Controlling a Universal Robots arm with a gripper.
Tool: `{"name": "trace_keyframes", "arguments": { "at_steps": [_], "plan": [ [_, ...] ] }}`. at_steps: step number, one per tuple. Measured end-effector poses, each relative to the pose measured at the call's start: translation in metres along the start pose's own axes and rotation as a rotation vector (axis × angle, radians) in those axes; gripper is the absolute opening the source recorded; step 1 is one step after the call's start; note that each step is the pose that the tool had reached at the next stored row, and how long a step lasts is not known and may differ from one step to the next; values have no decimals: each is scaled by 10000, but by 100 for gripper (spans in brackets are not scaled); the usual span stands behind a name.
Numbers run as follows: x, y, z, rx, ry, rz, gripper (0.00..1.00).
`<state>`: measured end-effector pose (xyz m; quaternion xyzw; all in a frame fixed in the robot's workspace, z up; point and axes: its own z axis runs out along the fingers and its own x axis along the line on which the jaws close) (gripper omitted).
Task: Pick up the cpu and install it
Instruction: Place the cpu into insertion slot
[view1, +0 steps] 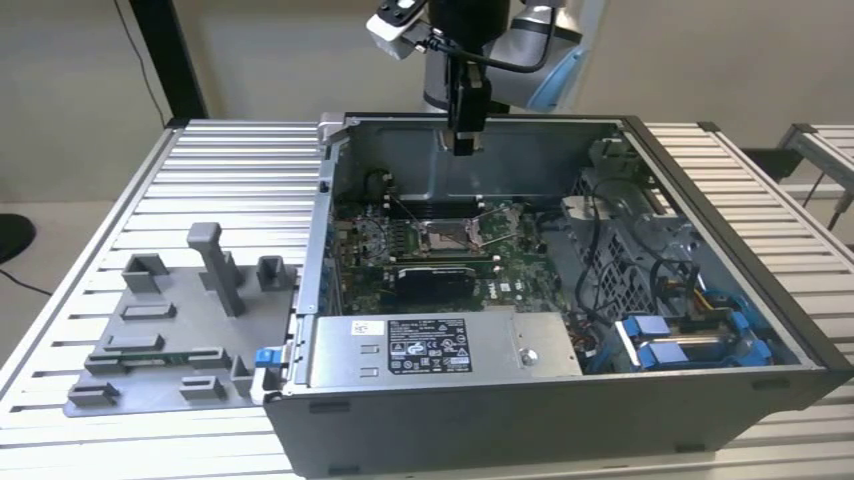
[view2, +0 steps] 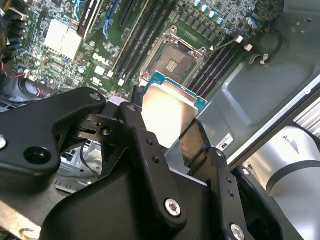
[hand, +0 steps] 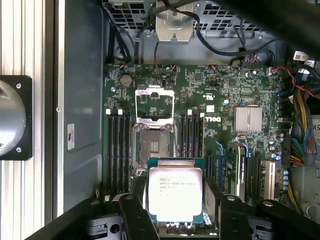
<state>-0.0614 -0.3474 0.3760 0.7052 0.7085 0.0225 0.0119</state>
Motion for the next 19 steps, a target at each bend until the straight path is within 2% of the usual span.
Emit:
{"name": "trace_keyframes", "arguments": {
  "at_steps": [4, 7, 11, 17, 19],
  "plan": [
    [0, 0, 2, -1, 2, 0, 0],
    [4, 1, 16, 1, 32, 2, 0],
    [17, 9, 46, -1, 102, 5, 0],
    [30, 13, 122, -2, 275, 13, 0],
    [30, 13, 122, -1, 274, 13, 0]
  ]
}}
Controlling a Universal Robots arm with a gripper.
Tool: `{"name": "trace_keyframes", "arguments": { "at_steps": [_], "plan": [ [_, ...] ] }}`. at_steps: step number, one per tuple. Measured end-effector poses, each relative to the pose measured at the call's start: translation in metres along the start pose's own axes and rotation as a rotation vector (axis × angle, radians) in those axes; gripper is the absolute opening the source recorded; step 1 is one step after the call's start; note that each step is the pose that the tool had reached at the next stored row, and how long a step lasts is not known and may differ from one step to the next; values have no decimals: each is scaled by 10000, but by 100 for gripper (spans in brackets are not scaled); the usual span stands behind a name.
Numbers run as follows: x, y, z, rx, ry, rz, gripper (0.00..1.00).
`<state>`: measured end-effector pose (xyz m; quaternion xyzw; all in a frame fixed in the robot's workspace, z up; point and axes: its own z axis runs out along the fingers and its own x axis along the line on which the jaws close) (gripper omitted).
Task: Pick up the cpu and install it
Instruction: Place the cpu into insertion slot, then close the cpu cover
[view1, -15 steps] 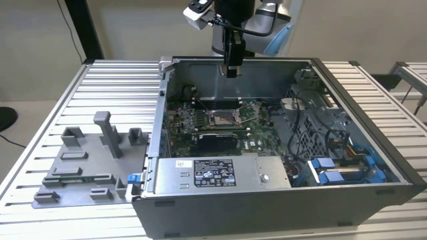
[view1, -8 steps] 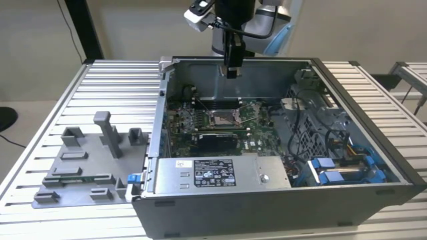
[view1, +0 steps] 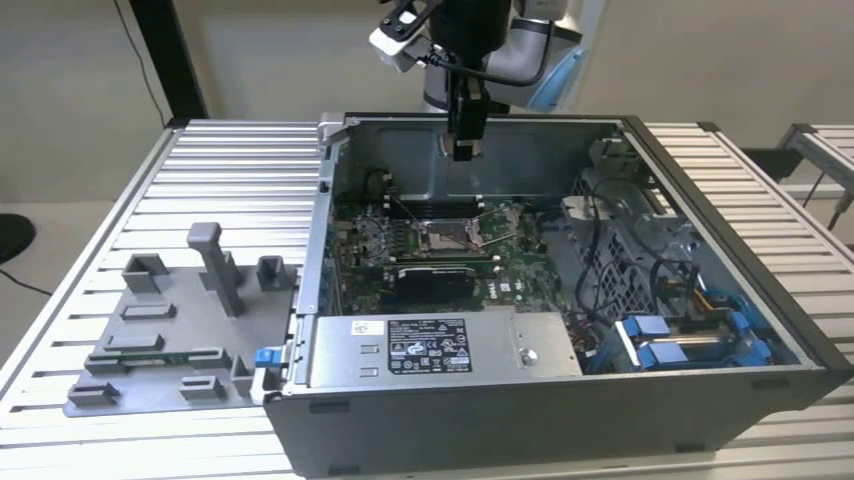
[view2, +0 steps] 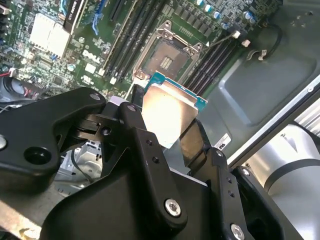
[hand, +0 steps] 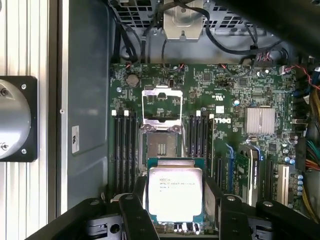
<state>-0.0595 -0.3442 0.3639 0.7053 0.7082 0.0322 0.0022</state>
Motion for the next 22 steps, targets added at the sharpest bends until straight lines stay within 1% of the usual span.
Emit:
{"name": "trace_keyframes", "arguments": {
  "at_steps": [7, 18, 19, 22],
  "plan": [
    [1, 0, 1, -1, 3, 0, 0],
    [5, 1, 4, 15, 2, 1, 0],
    [21, 1, 14, 26, 4, 2, 0],
    [80, 8, 48, 106, 2, 13, 0]
  ]
}}
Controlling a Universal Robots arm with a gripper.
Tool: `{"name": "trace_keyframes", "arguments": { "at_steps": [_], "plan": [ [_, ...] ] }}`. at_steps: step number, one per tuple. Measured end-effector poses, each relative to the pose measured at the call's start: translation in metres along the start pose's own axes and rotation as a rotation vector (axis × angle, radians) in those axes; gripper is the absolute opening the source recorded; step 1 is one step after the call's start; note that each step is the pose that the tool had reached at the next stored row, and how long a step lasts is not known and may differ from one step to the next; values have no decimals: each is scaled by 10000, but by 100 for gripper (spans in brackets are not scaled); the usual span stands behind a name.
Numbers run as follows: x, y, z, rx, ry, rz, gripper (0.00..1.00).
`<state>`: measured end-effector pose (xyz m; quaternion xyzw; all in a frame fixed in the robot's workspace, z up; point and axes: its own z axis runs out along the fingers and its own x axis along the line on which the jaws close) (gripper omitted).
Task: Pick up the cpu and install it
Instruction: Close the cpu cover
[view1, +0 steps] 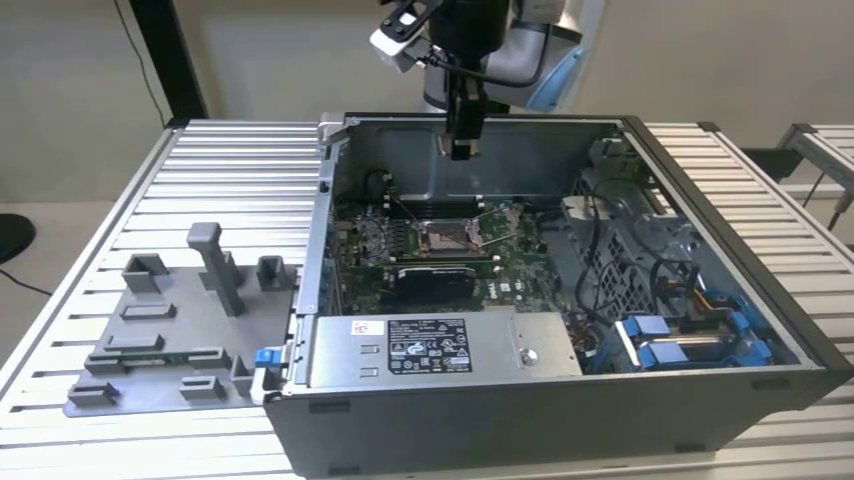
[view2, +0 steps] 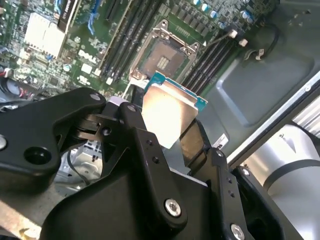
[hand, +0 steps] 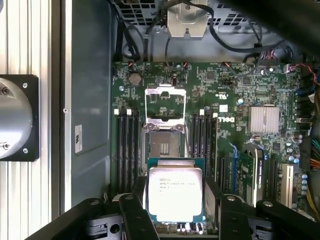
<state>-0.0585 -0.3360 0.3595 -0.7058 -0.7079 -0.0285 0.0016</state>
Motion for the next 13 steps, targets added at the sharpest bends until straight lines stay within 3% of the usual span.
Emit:
{"name": "trace_keyframes", "arguments": {
  "at_steps": [6, 13],
  "plan": [
    [101, 90, 99, 91, -2, 5, 0],
    [115, 137, 229, 110, 0, 7, 0]
  ]
}}
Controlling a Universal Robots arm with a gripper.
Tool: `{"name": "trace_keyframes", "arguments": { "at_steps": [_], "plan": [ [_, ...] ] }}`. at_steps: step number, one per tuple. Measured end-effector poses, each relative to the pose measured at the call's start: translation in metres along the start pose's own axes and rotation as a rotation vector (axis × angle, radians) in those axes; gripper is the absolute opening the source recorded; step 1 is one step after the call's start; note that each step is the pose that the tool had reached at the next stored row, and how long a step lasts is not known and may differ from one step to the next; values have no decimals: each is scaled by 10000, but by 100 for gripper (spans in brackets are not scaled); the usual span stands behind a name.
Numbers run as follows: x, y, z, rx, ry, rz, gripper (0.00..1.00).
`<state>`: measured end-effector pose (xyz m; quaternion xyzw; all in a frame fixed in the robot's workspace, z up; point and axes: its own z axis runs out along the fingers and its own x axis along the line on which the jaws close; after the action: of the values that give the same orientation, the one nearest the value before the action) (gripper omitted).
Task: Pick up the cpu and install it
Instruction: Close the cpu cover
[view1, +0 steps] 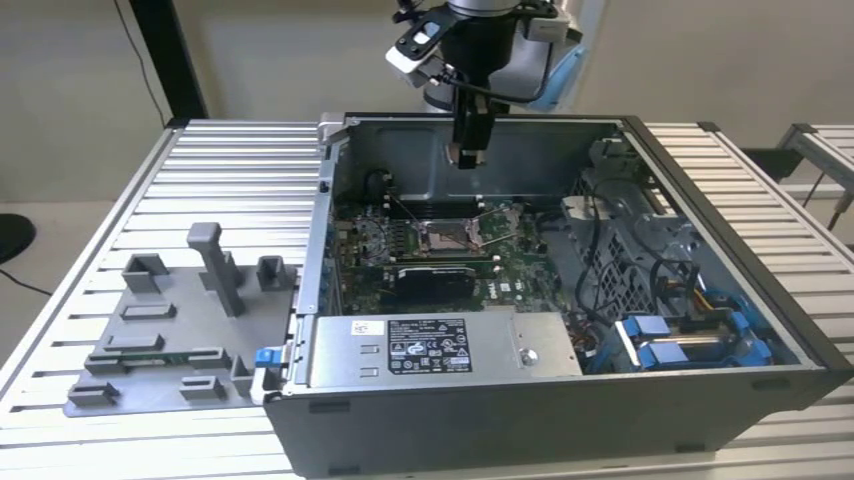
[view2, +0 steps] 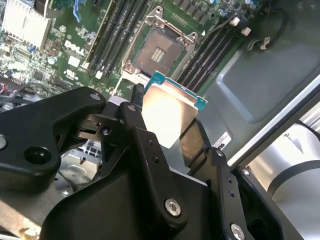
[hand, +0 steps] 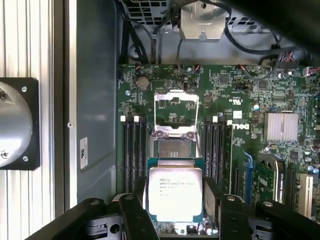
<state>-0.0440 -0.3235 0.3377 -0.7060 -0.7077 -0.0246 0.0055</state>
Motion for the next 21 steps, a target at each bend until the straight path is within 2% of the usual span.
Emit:
{"name": "trace_keyframes", "arguments": {
  "at_steps": [21],
  "plan": [
    [-10, -9, 382, -1, -1, 26, 0]
  ]
}}
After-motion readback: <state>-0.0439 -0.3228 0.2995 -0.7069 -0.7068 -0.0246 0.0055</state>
